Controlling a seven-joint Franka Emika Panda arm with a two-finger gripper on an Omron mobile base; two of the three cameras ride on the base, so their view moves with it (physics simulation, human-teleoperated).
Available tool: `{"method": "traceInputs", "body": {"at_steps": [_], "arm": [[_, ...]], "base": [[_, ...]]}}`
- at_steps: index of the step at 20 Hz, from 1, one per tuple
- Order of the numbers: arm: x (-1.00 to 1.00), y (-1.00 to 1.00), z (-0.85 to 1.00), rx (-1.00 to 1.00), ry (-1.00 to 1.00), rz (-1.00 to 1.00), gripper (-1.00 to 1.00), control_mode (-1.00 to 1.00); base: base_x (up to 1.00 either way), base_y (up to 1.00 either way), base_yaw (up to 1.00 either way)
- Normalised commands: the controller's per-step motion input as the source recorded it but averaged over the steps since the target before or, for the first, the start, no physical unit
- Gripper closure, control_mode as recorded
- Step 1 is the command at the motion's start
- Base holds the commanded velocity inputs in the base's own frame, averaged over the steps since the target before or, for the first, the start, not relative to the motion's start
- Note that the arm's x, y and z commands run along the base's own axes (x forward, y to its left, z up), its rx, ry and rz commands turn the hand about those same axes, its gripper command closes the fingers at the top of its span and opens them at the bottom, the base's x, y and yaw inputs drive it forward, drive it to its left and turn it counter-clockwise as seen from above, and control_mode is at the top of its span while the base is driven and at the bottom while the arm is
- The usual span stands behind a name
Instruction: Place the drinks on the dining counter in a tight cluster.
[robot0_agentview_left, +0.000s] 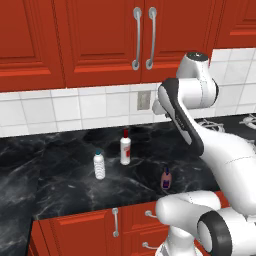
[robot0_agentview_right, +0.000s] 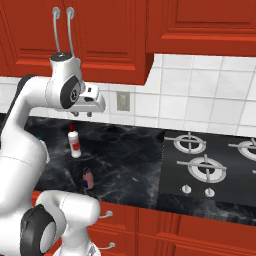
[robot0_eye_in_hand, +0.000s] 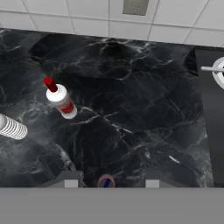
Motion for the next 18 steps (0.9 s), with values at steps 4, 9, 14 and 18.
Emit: {"method": "traceInputs", "body": {"at_steps": [4, 9, 14, 18], "arm": [[-0.23, 0.00, -0.07, 0.00, 0.01, 0.00, -1.00, -1.00], [-0.55, 0.00, -0.43, -0.02, 0.06, 0.05, -1.00, -1.00], [-0.65, -0.01, -0.63, -0.03, 0.13, 0.01, -1.00, -1.00], [-0.22, 0.00, -0.59, -0.04, 0.07, 0.00, -1.00, -1.00]], "base": [[0.00, 0.00, 0.00], [0.00, 0.00, 0.00], [0.00, 0.00, 0.00], [0.00, 0.00, 0.00]]}}
